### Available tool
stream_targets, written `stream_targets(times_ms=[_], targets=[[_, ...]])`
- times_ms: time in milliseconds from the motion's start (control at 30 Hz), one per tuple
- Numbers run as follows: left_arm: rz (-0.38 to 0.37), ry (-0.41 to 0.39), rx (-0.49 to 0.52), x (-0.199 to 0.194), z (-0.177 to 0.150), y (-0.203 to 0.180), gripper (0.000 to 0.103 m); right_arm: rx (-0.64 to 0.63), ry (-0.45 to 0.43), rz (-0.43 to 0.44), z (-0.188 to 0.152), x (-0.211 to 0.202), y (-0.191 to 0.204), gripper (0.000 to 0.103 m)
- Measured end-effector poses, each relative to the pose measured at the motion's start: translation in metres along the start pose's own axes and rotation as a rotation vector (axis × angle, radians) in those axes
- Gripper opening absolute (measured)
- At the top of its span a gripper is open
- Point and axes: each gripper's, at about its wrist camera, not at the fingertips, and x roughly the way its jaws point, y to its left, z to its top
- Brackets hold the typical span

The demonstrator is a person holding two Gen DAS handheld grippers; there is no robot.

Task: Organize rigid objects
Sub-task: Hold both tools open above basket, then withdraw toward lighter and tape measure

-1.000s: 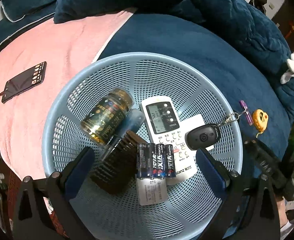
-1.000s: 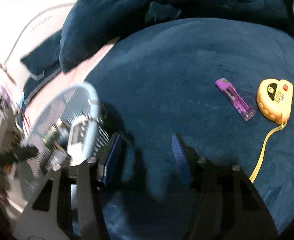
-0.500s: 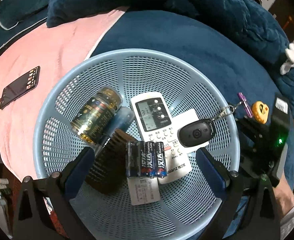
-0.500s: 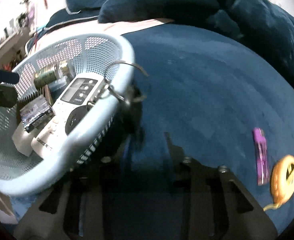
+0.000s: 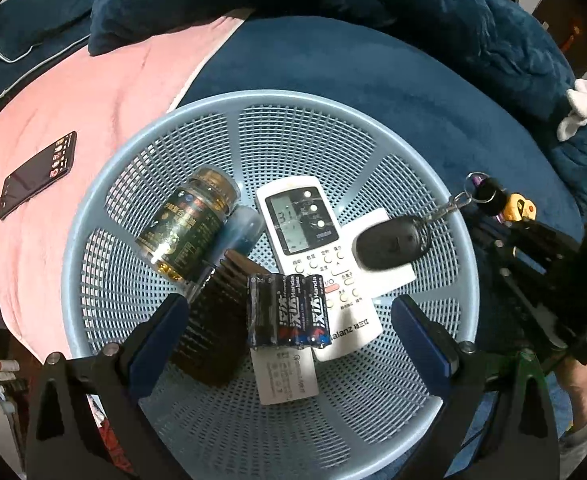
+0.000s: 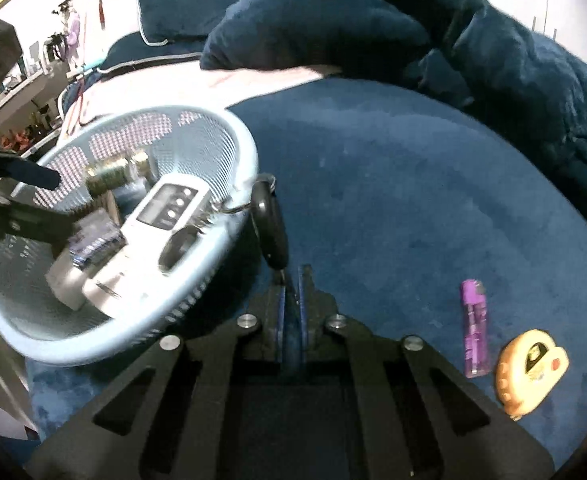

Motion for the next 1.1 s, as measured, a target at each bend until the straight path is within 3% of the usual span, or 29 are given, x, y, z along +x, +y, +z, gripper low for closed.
stream_targets(times_ms=[267, 400, 600, 667, 700, 733, 867, 1100], targets=[[0.004, -0.043, -0.025, -0.013, 0.001, 0.002, 0.101, -0.082, -0.117, 0.073, 0.041, -0.037, 0.043, 0.006], [0.031, -0.072, -0.057, -0.024, 0.003, 0.012, 0.101, -0.126, -0.085, 0.121, 0.055, -0.038, 0.075, 0.007], [0.067, -0.083, -0.081, -0.03, -0.001, 0.026, 0.101, 0.029, -0.046, 0.119, 0.05, -0.044, 0.053, 0.012], [0.076, -0.08, -0.067, -0.03, -0.002, 0.021, 0.102, 0.1, -0.006, 0.107, 0.045, -0.045, 0.043, 0.036], [0.08, -0.08, -0.056, -0.03, -0.003, 0.017, 0.102, 0.145, 0.018, 0.112, 0.043, -0.047, 0.038, 0.072], [0.084, -0.08, -0.049, -0.031, -0.003, 0.014, 0.102, 0.186, 0.031, 0.122, 0.041, -0.048, 0.034, 0.101], [0.094, -0.087, -0.015, -0.036, -0.006, 0.004, 0.102, 0.316, 0.025, 0.176, 0.034, -0.063, 0.03, 0.103], [0.107, -0.099, 0.003, -0.044, -0.012, -0.009, 0.102, 0.401, 0.032, 0.188, 0.028, -0.084, 0.033, 0.103]])
